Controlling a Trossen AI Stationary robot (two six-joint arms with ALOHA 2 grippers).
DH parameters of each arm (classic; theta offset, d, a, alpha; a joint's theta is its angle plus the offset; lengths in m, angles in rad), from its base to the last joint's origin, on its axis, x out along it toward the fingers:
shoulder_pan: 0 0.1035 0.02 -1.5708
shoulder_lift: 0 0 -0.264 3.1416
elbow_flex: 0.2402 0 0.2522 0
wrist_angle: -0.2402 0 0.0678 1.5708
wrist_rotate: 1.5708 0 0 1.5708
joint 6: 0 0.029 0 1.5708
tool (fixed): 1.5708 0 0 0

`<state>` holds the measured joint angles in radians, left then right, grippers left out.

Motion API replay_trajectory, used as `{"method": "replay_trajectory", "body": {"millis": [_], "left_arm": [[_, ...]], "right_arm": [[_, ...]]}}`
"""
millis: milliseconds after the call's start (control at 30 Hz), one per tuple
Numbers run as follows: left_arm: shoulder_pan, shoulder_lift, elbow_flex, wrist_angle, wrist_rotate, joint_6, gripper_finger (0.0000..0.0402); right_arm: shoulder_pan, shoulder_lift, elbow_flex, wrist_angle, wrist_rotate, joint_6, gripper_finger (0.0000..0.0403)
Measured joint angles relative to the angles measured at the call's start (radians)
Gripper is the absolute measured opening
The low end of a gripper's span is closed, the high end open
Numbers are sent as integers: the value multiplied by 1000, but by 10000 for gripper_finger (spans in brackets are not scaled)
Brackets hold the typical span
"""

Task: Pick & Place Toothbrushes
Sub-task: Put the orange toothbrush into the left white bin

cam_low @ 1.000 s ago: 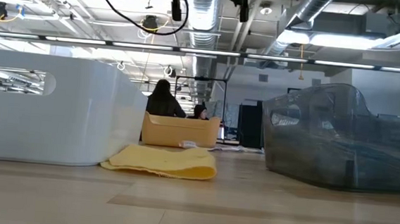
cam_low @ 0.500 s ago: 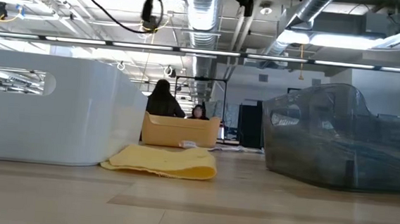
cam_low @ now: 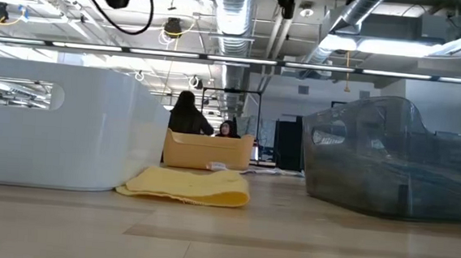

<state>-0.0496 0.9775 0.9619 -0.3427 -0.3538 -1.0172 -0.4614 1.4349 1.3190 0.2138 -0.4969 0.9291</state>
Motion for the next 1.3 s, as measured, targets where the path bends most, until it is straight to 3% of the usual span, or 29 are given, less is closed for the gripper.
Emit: {"method": "replay_trajectory", "body": {"millis": [167, 267, 367, 467, 567, 700, 833, 1067, 1300], "left_arm": [[-176, 55, 0, -44, -139, -166, 20], [-235, 110, 0, -46, -163, -263, 20], [-269, 181, 0, -54, -156, -368, 20], [-278, 240, 0, -59, -103, -449, 20], [-280, 274, 0, -85, -70, -486, 20], [-280, 297, 0, -164, -67, -549, 20], [-279, 331, 0, -209, -41, -594, 20], [-313, 421, 0, -216, 98, -637, 20], [-389, 461, 0, -271, 89, -657, 20]], "right_arm": [[2, -1, 0, -22, -162, 23, 329], [10, -19, 0, -104, -250, -7, 329], [33, -65, 0, -288, -268, -113, 329], [64, -130, 0, -505, -228, -264, 329], [89, -207, 0, -689, -125, -403, 329], [110, -303, 0, -836, -25, -499, 329], [123, -386, 0, -904, -19, -509, 329], [134, -494, 0, -948, -17, -513, 329], [133, -545, 0, -995, 15, -512, 329]]}}
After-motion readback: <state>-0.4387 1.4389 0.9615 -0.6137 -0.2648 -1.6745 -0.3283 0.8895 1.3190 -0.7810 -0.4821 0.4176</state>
